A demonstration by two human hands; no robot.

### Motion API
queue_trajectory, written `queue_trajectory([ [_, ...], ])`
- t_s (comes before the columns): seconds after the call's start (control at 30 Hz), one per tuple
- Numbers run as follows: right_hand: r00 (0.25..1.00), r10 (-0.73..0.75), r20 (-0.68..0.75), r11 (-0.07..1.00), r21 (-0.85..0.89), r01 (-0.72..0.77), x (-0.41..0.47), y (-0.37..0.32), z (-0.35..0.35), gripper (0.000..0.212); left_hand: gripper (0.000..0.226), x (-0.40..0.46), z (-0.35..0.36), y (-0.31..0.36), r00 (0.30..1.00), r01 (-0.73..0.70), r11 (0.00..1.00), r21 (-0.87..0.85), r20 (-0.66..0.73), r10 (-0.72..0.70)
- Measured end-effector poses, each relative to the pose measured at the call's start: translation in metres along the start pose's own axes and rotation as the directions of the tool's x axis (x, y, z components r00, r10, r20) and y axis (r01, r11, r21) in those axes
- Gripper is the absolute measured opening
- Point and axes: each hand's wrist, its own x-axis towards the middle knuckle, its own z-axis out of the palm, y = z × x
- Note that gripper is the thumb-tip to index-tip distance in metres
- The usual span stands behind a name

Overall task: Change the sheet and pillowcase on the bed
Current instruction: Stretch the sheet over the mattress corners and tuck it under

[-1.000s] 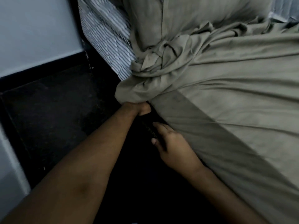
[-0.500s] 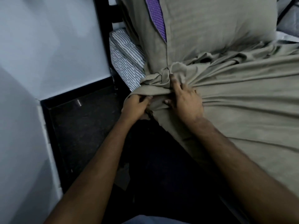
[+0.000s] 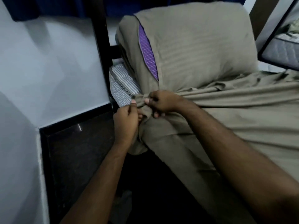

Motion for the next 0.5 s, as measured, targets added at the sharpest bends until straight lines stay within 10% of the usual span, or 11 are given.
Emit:
queue_trajectory([
  [0.07,0.976,0.019,-0.216,0.997,0.08,-0.002,0.004,0.009,-0.026,0.046,0.039,0.007,0.002,0.024,0.988,-0.136,0.99,0.033,-0.069,0.138],
  [0.17,0.701,0.11,-0.705,0.993,0.103,-0.052,0.025,0.037,-0.054,0.031,0.023,0.034,0.029,0.048,0.988,-0.152,0.988,-0.037,-0.044,0.151],
  [0.33,0.827,0.059,-0.559,0.993,-0.05,-0.105,0.069,0.073,-0.046,0.083,0.064,0.084,0.075,0.06,0.997,0.026,0.983,-0.182,0.078,-0.012],
  [0.5,0.829,-0.084,-0.554,0.995,-0.093,0.038,0.074,0.112,-0.042,0.061,0.086,0.124,0.088,0.068,0.977,0.189,0.929,-0.32,0.158,-0.144],
])
